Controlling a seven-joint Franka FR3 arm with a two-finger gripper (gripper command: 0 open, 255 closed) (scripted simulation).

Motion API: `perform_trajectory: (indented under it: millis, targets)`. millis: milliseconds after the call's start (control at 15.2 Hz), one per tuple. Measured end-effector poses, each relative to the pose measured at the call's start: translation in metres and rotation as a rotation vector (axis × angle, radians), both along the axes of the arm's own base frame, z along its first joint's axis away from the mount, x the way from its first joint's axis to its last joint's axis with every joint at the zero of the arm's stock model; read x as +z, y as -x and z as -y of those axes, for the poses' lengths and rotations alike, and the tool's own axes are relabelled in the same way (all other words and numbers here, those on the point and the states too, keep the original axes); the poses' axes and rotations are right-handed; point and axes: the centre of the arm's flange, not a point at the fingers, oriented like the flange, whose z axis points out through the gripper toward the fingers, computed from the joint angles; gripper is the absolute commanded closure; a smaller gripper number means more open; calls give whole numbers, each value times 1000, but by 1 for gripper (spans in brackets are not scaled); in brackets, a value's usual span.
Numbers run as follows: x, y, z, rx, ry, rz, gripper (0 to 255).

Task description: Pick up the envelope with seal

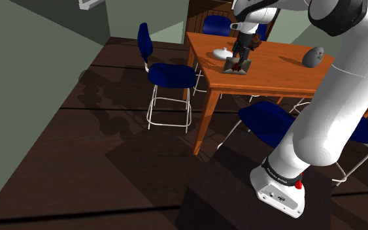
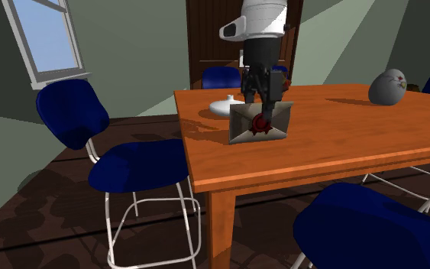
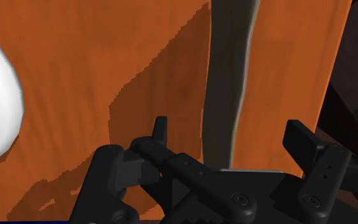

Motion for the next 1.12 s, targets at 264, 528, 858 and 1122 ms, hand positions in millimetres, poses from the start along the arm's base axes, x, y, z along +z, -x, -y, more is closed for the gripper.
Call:
perform_trajectory:
  millis: [264,528,858,1122]
  targets:
    - [-3,0,-1,0,0,0,255]
    - [-3,0,-1,0,1,1,255]
    - [3,1,-1,0,0,1,255]
    - [22,0,0,0,0,1,255]
